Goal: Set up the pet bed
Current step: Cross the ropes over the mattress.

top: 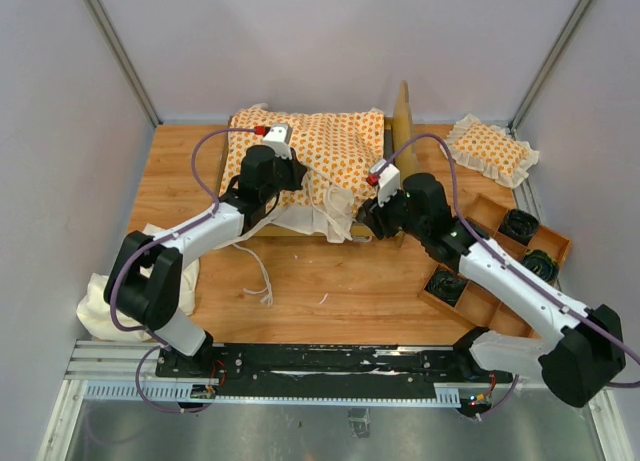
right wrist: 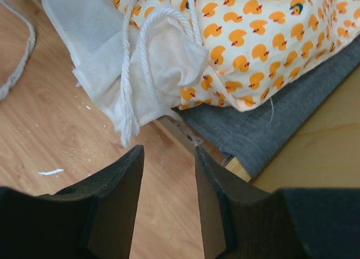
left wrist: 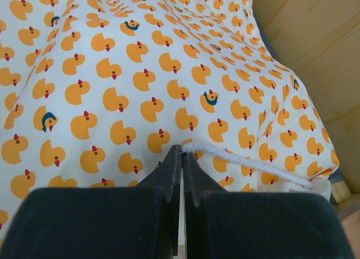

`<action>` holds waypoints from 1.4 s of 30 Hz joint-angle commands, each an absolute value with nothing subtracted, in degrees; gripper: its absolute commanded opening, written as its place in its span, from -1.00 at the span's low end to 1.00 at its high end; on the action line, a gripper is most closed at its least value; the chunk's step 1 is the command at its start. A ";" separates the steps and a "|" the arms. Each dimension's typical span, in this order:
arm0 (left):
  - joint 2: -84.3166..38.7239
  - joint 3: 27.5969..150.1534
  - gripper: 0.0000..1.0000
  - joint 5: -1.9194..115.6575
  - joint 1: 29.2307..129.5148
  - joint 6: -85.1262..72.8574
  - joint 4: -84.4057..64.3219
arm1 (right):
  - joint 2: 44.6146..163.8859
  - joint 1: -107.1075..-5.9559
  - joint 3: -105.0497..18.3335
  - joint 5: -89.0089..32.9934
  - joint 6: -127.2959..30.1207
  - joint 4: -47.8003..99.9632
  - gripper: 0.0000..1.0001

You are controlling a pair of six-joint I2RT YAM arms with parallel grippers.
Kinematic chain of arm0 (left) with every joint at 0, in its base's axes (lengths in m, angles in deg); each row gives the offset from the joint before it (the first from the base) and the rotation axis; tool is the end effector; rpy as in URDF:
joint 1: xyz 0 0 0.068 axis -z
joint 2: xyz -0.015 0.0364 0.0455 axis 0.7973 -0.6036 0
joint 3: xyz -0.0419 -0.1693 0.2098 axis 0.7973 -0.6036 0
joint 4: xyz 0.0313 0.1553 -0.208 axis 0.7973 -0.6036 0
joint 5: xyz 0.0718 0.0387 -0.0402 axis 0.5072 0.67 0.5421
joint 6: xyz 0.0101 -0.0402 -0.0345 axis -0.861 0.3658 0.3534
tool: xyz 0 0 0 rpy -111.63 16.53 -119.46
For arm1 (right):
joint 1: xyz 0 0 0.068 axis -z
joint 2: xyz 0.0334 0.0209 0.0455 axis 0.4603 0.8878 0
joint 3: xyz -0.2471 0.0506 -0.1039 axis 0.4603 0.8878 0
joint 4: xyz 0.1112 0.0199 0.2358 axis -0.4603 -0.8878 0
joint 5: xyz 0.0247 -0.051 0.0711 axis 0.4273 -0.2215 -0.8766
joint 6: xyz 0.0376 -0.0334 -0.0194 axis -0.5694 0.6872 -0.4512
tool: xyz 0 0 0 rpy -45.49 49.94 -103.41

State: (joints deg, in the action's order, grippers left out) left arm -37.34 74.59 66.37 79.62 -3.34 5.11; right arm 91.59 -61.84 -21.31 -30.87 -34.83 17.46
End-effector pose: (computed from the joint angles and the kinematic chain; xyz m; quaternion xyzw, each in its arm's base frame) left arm 0.3265 -0.1637 0.2703 0.0789 0.7884 -0.2062 0.5742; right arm 0.2228 0.1607 0.3098 -0.3417 0.7640 0.2033 0.5082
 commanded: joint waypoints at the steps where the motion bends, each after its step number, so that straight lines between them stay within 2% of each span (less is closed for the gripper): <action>1: -35.73 73.39 -1.00 64.41 79.15 -1.65 7.61 | 86.16 -65.30 -14.70 -22.00 -47.59 18.46 -0.15; 6: -35.07 72.57 -1.00 63.01 79.15 -0.23 8.04 | 80.93 -72.16 -3.16 -11.47 -54.65 29.48 -0.15; 9: -34.70 72.30 -0.99 62.20 79.17 0.56 8.32 | 81.62 -73.86 0.66 -7.52 -57.92 34.14 -0.16; 15: -34.09 72.47 -0.99 61.93 79.15 0.99 7.93 | 93.34 -73.77 -1.32 -0.32 -57.51 36.89 -0.13; 21: -33.05 72.22 -1.00 64.23 79.14 1.85 7.67 | 99.97 -71.48 -2.07 3.47 -56.98 43.77 -0.10; 33: -33.13 73.50 -0.99 62.57 78.91 2.26 7.95 | 110.22 -63.52 -5.31 -3.46 -55.75 53.41 0.00; 42: -33.62 72.72 -1.00 60.16 78.89 4.03 10.09 | 114.70 -59.12 -5.60 -11.93 -58.16 56.08 -0.08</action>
State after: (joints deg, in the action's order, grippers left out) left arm -34.65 72.91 61.99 79.57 2.54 6.60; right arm 113.71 -60.18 -4.61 -7.79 -56.58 51.36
